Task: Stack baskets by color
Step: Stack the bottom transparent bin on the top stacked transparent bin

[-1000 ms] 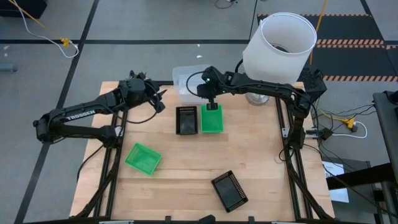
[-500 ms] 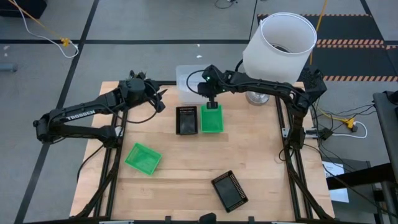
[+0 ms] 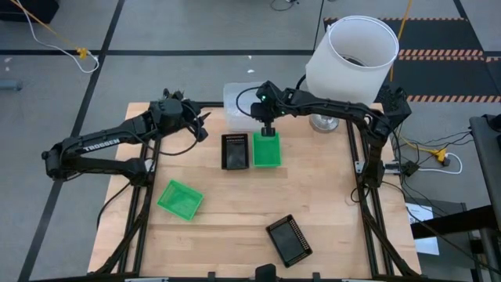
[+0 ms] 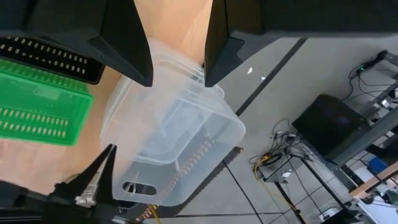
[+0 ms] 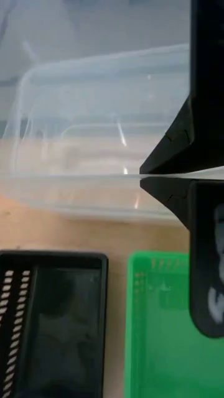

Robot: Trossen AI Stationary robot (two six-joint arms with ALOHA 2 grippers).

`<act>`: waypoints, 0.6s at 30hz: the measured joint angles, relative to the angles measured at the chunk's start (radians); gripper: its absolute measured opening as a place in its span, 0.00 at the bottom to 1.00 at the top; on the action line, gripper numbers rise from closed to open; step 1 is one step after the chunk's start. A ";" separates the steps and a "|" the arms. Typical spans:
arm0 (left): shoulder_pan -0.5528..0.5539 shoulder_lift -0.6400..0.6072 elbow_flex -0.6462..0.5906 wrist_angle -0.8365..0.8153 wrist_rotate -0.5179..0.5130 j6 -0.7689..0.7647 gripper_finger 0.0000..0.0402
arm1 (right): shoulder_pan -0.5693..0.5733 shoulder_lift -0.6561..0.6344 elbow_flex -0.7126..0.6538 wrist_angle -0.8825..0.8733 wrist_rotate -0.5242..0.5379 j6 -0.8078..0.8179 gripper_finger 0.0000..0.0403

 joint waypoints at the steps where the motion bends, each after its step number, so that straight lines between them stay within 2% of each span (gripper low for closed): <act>1: 0.000 0.000 0.000 0.000 0.000 0.000 0.36 | -0.002 0.000 -0.002 0.002 -0.009 0.002 0.00; 18: 0.000 0.000 0.000 0.003 0.000 0.000 0.36 | -0.005 0.000 -0.021 0.027 -0.049 0.009 0.01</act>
